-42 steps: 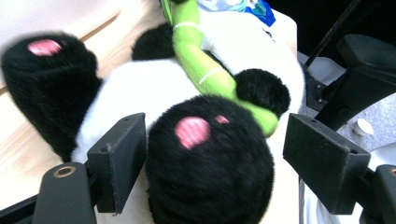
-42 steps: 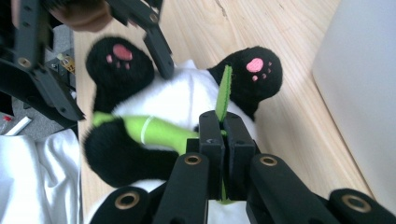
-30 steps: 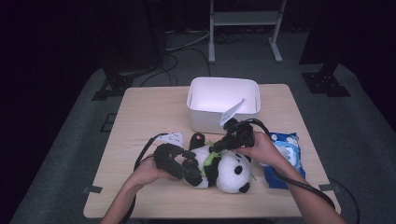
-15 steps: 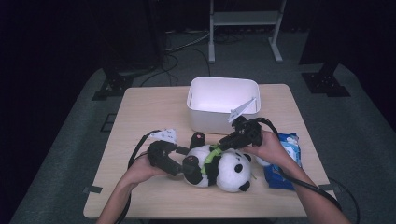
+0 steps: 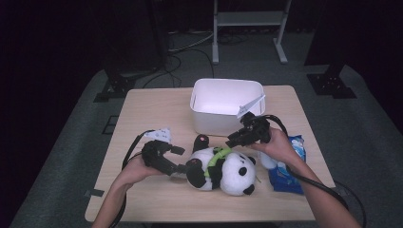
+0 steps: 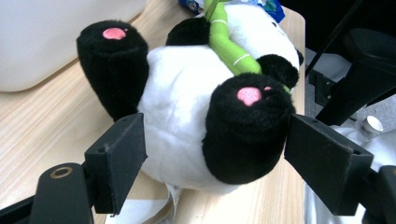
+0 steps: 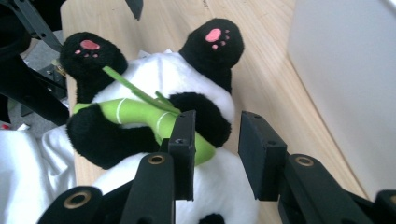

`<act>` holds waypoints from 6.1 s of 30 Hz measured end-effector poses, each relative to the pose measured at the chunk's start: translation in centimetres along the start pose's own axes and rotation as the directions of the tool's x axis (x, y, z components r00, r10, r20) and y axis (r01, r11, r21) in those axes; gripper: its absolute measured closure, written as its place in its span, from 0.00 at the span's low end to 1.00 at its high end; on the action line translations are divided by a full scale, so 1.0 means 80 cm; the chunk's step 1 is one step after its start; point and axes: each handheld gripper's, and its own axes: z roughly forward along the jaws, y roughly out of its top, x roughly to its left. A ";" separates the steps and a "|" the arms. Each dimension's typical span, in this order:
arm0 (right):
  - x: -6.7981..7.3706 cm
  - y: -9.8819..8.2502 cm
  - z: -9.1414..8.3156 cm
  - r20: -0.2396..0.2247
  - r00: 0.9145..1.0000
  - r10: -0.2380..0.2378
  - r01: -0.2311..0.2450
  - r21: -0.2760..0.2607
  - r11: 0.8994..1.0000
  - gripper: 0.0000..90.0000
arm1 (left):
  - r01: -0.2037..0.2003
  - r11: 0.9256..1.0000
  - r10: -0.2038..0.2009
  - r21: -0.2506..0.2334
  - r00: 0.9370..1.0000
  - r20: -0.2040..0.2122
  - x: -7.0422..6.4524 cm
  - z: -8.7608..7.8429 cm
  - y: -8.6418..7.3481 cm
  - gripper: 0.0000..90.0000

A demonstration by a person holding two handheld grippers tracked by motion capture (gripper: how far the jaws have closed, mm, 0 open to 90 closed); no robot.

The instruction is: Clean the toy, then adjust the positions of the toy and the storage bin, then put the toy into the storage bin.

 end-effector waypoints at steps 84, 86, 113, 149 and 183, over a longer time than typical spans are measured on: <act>-0.066 0.111 0.044 0.127 0.991 -0.051 0.044 0.060 0.997 0.82 | 0.085 0.996 -0.086 -0.010 0.988 -0.132 0.023 -0.041 -0.041 0.11; -0.067 0.111 0.046 0.121 0.991 -0.055 0.049 0.056 0.997 0.85 | 0.084 0.996 -0.085 -0.016 0.988 -0.132 0.022 -0.042 -0.041 0.11; -0.025 0.100 0.052 0.053 0.993 -0.103 0.100 0.056 0.993 0.89 | 0.098 0.995 -0.098 -0.004 0.983 -0.154 0.018 -0.045 -0.048 0.11; -0.005 0.090 0.039 0.036 0.995 -0.092 0.092 0.008 0.996 0.76 | 0.098 0.995 -0.094 0.016 0.984 -0.153 0.019 -0.040 -0.051 0.10; 0.029 0.010 0.006 -0.065 0.993 -0.096 0.099 0.045 0.994 0.63 | 0.107 0.994 -0.102 0.025 0.984 -0.148 0.018 -0.035 -0.052 0.10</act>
